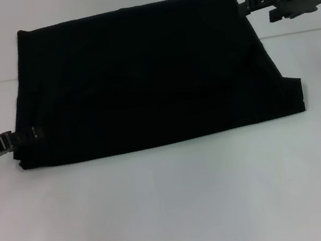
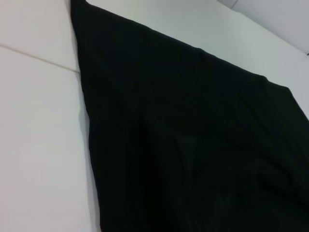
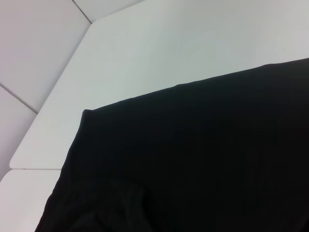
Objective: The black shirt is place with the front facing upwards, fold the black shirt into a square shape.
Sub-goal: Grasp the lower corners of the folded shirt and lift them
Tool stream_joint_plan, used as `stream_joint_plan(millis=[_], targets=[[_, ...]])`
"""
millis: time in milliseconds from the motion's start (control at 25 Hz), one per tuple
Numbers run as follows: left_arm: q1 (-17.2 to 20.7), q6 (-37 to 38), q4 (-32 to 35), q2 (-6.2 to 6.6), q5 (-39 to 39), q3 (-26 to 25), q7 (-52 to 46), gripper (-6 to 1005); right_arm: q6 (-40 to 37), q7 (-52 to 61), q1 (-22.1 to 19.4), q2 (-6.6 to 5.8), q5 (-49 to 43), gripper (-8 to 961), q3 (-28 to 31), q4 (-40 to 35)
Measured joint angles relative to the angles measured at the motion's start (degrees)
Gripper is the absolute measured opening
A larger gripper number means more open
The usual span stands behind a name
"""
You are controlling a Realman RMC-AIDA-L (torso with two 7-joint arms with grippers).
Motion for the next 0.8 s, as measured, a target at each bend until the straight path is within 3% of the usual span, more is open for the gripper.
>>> stream_joint_plan(millis=[400, 800], targets=[[-0.4, -2.3, -0.2, -1.27, 0.0, 3.8, 0.4, 821, 0.1, 0.0, -0.3, -0.13, 0.0, 942, 0.1, 0.3], [-0.2, -2.7, 0.3, -0.91, 0.0, 6.2, -0.2, 810, -0.1, 0.0, -0.4, -0.11, 0.0, 941, 0.8, 0.3]])
